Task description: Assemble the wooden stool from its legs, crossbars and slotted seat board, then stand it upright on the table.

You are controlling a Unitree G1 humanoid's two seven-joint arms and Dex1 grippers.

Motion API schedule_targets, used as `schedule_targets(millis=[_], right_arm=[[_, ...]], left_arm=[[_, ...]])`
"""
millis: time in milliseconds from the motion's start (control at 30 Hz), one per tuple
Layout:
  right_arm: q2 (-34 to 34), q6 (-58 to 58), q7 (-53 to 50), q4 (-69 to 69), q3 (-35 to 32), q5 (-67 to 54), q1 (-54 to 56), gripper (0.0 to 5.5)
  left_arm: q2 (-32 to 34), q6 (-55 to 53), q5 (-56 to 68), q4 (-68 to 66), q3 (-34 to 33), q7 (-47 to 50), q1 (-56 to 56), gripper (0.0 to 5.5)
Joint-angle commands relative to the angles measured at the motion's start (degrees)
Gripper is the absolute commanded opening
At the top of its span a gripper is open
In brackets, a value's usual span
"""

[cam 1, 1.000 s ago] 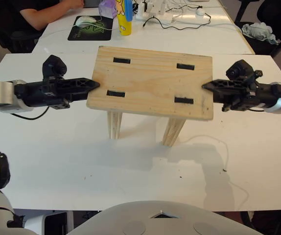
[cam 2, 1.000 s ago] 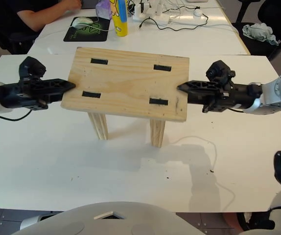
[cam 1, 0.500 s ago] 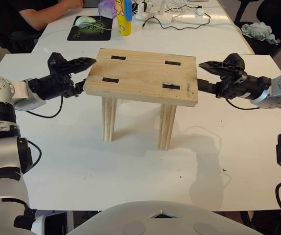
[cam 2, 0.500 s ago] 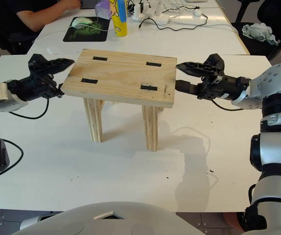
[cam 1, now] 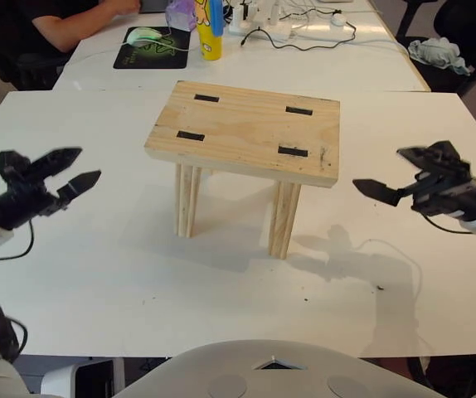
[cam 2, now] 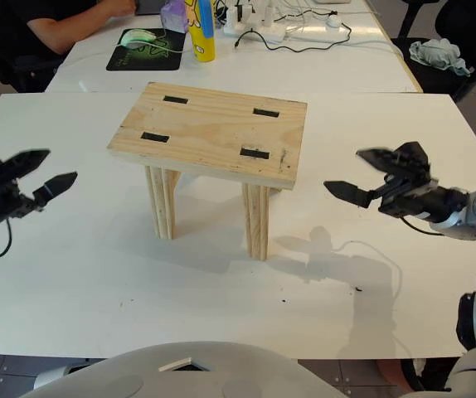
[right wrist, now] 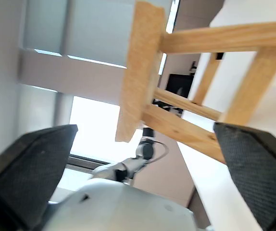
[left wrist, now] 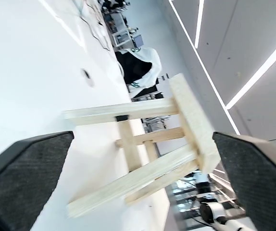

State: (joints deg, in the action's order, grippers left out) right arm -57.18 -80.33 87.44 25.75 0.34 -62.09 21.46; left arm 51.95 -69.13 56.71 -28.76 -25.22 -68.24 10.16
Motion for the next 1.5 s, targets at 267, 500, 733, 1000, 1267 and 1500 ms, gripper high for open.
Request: schedule_targets(millis=[267,500,733,1000,1267,1500], right_arm=[[3.1,23.5,-9.9,-46.1,-2.3,10.4,-33.9,4.17],[21.5,34.1,-24.6,-48.7,4.4,15.4,-31.9,3.08],[24.5,39.9,-27.4,-44.0,10.0,23.2,-28.8,1.92],[24.4,53.3,-26.2,-34.8,12.7,34.7,-25.4,0.63],[26.5,58.2,-26.0,-25.6,12.8,39.1,-17.7,0.00],[29.1,63.4,-25.9,-16.4,13.2,43.5,-10.4,0.00]], left_arm=[[-1.6,18.6,-8.6,48.5,7.0,-4.6,-31.0,4.56],[-5.9,38.4,-26.4,49.4,24.6,-1.6,-20.9,3.51],[-7.9,52.5,-36.0,37.0,31.6,-3.3,-13.2,2.38],[-11.3,60.3,-38.9,31.0,32.6,-1.8,-9.2,1.11],[-15.4,64.9,-42.3,25.4,33.3,3.2,-6.1,0.02],[-19.1,69.1,-46.9,15.7,34.6,7.0,0.7,0.02]])
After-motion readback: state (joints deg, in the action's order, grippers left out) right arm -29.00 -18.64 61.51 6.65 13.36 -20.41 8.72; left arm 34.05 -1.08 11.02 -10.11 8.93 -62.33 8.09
